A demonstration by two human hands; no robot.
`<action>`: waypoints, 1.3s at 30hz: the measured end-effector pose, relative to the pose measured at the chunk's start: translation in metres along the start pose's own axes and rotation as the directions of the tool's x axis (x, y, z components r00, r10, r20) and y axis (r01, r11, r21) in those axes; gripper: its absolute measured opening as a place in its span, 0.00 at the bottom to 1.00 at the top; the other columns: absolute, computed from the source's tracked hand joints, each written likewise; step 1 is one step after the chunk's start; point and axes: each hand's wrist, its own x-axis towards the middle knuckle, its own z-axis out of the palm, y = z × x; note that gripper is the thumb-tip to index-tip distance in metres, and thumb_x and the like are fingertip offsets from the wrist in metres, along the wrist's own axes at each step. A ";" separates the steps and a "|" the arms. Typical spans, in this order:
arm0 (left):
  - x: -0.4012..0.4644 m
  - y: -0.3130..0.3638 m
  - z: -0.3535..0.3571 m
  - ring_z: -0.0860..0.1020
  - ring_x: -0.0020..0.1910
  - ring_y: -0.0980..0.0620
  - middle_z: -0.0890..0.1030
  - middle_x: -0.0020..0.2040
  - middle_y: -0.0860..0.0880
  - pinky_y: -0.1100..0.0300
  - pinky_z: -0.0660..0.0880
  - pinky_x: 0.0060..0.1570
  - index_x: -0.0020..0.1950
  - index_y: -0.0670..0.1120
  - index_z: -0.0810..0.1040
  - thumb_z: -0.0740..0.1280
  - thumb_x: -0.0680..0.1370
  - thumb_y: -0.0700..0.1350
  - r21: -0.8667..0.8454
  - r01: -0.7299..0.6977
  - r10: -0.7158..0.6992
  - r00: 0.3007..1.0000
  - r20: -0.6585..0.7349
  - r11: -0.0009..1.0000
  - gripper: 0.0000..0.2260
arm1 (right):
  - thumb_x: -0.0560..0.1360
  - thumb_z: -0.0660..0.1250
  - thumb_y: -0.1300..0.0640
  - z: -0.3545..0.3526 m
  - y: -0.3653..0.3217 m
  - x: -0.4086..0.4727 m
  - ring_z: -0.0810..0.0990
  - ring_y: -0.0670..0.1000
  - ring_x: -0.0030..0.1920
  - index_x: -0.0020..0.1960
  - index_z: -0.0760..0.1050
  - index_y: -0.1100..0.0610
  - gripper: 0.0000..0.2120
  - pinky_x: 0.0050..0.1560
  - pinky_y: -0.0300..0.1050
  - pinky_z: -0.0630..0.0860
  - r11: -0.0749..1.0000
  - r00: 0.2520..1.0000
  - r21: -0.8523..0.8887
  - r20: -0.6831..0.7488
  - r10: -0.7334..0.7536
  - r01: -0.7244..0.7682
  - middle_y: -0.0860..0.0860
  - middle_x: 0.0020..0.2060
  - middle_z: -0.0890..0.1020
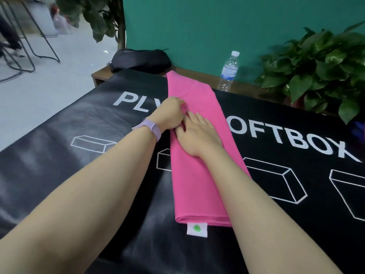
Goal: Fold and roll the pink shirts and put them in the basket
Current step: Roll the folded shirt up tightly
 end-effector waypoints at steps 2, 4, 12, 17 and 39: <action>0.006 -0.008 0.000 0.71 0.67 0.41 0.77 0.65 0.39 0.52 0.66 0.67 0.66 0.37 0.77 0.58 0.78 0.33 0.014 0.022 -0.021 0.999 -0.041 1.000 0.18 | 0.84 0.44 0.43 0.001 -0.002 0.013 0.48 0.52 0.82 0.82 0.52 0.49 0.28 0.80 0.53 0.45 0.999 0.999 -0.013 -0.006 0.032 -0.032 0.49 0.82 0.51; 0.010 -0.014 -0.001 0.71 0.67 0.41 0.76 0.65 0.40 0.49 0.66 0.67 0.68 0.39 0.76 0.59 0.78 0.35 0.053 0.021 -0.018 0.998 -0.053 0.998 0.19 | 0.84 0.43 0.43 0.001 -0.003 0.025 0.48 0.52 0.82 0.82 0.52 0.48 0.28 0.80 0.53 0.45 0.998 0.999 -0.015 -0.011 0.053 -0.053 0.49 0.82 0.51; 0.022 -0.027 0.002 0.69 0.71 0.44 0.71 0.72 0.44 0.48 0.64 0.70 0.72 0.44 0.71 0.52 0.85 0.48 0.247 0.035 -0.033 0.999 -0.010 0.969 0.19 | 0.85 0.45 0.49 -0.002 -0.003 0.039 0.48 0.53 0.82 0.83 0.51 0.51 0.27 0.81 0.52 0.46 0.999 0.999 0.012 -0.017 0.042 -0.042 0.51 0.82 0.52; 0.024 -0.024 0.001 0.62 0.75 0.41 0.63 0.78 0.44 0.44 0.57 0.75 0.76 0.45 0.64 0.49 0.85 0.54 0.326 0.031 -0.058 0.996 0.073 0.945 0.23 | 0.86 0.47 0.46 -0.006 0.010 -0.036 0.49 0.49 0.81 0.83 0.53 0.53 0.27 0.80 0.44 0.44 0.983 0.983 0.021 0.018 -0.185 0.185 0.50 0.82 0.54; -0.203 0.030 -0.022 0.76 0.61 0.50 0.79 0.62 0.50 0.55 0.72 0.64 0.65 0.45 0.80 0.64 0.82 0.43 0.114 -0.412 0.418 0.908 -0.029 0.904 0.13 | 0.62 0.69 0.24 -0.041 0.063 -0.136 0.68 0.38 0.68 0.65 0.78 0.36 0.34 0.72 0.49 0.66 0.895 0.907 0.165 0.016 -0.421 0.413 0.34 0.65 0.71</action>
